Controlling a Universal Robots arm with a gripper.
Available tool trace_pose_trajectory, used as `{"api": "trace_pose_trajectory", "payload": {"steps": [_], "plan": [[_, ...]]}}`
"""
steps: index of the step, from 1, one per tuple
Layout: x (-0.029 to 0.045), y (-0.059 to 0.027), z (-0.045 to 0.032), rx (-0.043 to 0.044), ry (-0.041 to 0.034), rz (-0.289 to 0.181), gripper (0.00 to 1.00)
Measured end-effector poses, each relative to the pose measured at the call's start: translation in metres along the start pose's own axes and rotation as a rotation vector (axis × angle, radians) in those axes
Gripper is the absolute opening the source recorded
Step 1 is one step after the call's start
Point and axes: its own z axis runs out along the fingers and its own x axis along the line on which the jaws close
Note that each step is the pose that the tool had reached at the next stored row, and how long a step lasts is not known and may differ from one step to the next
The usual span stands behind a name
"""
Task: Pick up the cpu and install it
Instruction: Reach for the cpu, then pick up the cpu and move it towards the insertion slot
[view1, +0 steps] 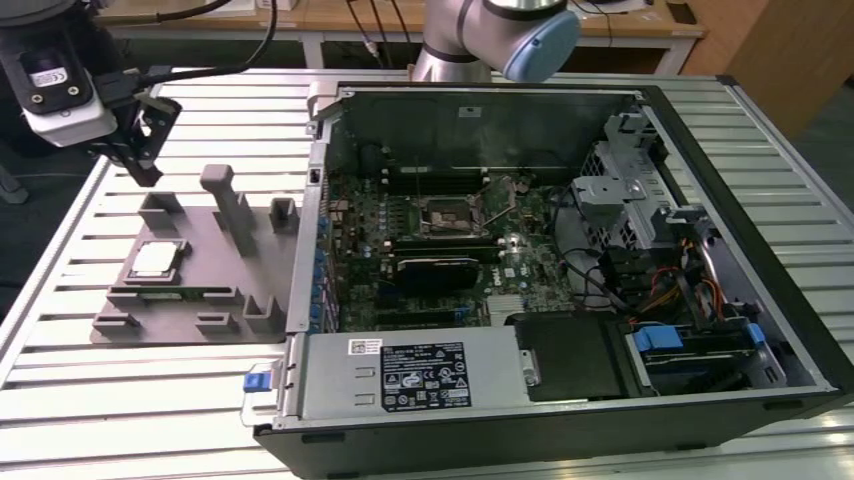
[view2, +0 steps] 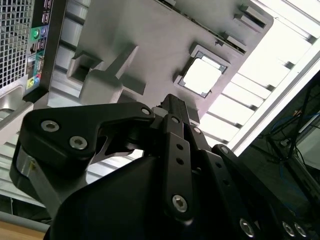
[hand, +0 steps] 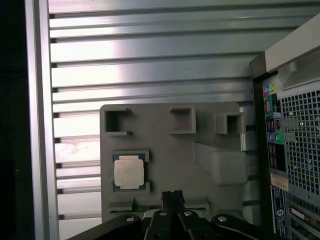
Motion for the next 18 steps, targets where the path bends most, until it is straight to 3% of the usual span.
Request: {"api": "trace_pose_trajectory", "payload": {"steps": [7, 18], "plan": [[0.0072, -0.0009, 0.0074, 0.0001, 0.0, 0.0, 0.11], [0.0095, -0.0012, 0.0088, -0.0009, -0.0007, 0.001, 0.11]]}}
